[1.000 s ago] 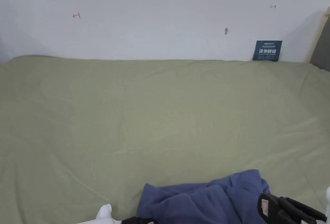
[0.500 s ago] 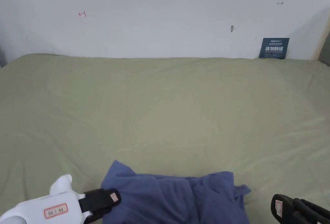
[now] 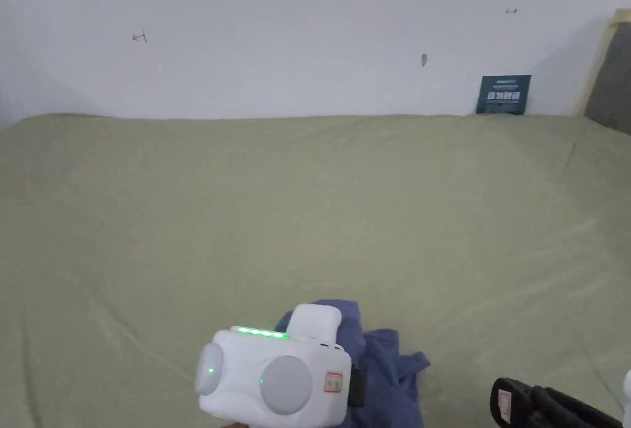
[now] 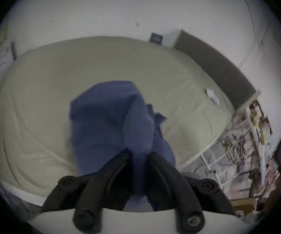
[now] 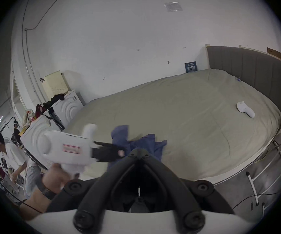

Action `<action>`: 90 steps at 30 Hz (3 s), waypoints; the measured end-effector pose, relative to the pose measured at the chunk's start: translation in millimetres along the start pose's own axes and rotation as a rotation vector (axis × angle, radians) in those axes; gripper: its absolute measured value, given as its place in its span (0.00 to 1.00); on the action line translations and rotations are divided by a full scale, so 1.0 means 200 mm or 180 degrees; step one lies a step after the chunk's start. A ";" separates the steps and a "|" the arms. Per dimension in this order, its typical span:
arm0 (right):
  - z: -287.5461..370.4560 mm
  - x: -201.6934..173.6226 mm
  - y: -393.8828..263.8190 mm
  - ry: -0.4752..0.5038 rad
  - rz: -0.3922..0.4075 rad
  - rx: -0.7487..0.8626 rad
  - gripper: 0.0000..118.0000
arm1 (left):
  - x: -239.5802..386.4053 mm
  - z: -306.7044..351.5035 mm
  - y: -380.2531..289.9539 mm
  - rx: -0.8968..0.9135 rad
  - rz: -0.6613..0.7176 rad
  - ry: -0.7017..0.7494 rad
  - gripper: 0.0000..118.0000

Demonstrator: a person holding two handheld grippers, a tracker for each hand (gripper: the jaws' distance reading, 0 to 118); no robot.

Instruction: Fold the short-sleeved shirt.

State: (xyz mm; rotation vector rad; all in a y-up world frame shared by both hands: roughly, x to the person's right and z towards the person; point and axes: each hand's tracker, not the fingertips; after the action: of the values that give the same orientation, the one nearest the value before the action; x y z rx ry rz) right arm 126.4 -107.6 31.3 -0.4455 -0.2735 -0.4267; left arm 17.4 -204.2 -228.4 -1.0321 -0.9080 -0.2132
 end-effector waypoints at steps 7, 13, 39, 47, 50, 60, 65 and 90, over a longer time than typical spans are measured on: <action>0.08 0.11 -0.03 -0.0152 -0.0123 0.0031 0.01 | 0.19 -0.31 -0.01 -0.0411 0.0022 -0.0299 0.20; 0.08 0.17 -0.03 -0.0222 -0.0167 0.0043 0.01 | 0.05 -0.03 0.02 -0.0049 0.0633 -0.0807 0.57; 0.10 0.13 -0.03 -0.0190 -0.0211 0.0103 0.01 | -0.04 -0.49 -0.53 -0.0152 0.1107 -0.1928 0.00; -0.40 0.19 -0.08 0.0626 -0.0118 -0.0157 0.01 | -0.46 0.16 -0.42 0.0909 0.0962 -0.1468 0.00; -0.72 0.22 -0.14 0.1172 -0.0262 -0.0558 0.01 | -0.65 0.29 -0.43 0.1039 0.1213 -0.1065 0.00; -1.38 0.32 -0.31 0.1699 -0.0705 -0.1743 0.01 | -0.84 0.33 -0.57 0.1058 0.1656 -0.0757 0.00; -1.32 0.54 -0.29 0.1333 -0.0975 -0.1544 0.01 | -0.82 0.21 -0.57 0.0854 0.1675 -0.0795 0.00; -1.24 0.65 -0.28 0.1032 -0.1051 -0.1414 0.01 | -0.60 -0.33 -0.34 0.0302 0.2022 -0.1798 0.84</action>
State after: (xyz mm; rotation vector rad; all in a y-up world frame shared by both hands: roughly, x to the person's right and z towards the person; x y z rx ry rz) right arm 254.7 -313.6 -118.5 -0.7587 0.0705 -0.8809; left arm -59.5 -323.7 -285.8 -1.2635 -1.0256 0.6772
